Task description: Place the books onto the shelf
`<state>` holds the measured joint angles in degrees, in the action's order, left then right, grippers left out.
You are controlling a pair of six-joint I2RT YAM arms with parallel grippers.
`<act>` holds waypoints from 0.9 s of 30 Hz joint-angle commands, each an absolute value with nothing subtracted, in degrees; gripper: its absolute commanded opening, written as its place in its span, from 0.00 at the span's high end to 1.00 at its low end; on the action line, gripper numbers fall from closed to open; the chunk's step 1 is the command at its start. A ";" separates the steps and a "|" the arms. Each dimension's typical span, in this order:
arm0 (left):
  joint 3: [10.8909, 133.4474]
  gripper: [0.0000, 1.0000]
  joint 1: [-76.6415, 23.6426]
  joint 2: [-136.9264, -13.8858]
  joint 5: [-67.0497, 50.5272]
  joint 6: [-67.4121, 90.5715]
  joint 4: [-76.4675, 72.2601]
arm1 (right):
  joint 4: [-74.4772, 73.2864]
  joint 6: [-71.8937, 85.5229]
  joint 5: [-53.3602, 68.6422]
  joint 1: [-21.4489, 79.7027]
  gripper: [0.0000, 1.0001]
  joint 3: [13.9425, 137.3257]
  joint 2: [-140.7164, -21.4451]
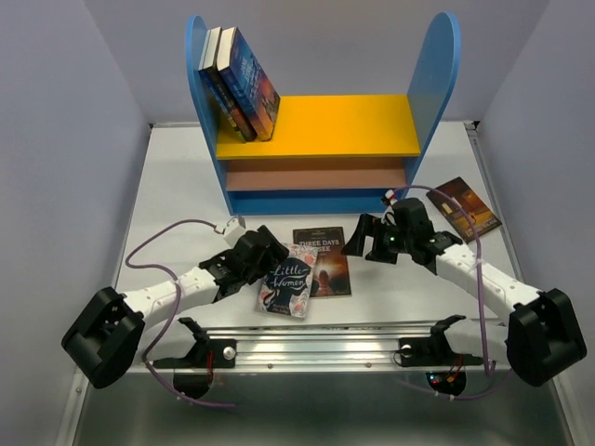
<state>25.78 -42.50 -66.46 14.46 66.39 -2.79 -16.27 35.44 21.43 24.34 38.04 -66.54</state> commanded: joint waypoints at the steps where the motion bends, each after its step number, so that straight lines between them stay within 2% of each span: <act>1: 26.55 0.01 -43.59 -63.55 11.96 67.15 -0.44 | -8.09 39.19 27.42 29.25 0.00 38.41 -66.97; 9: 22.33 0.01 -43.59 -56.17 13.80 66.01 5.62 | -3.78 45.61 22.25 37.53 0.00 39.72 -76.01; 18: 19.34 0.02 -43.59 -58.44 9.67 63.20 1.50 | -1.41 50.53 20.22 41.30 0.00 41.39 -82.08; 22: 18.90 0.18 -43.59 -61.08 7.30 62.67 0.27 | 1.66 52.90 20.13 42.53 0.00 41.22 -84.55; 23: 18.64 0.28 -43.59 -61.34 6.69 62.49 -1.56 | 2.10 53.52 19.95 43.15 0.00 41.39 -85.07; 25: 17.93 0.38 -43.59 -61.70 5.63 62.49 -2.90 | 2.29 53.96 19.86 43.68 0.00 41.92 -86.92; 26: 17.58 0.47 -43.59 -61.61 5.36 62.32 -3.34 | 2.46 54.40 19.78 44.20 0.00 42.45 -87.62; 27: 17.32 0.51 -43.59 -61.61 5.10 62.31 -3.60 | 2.72 54.84 19.86 44.21 0.00 42.54 -88.24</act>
<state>19.22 -43.13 -61.12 8.32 63.31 -2.15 -1.04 52.49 20.91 42.83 40.18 -86.11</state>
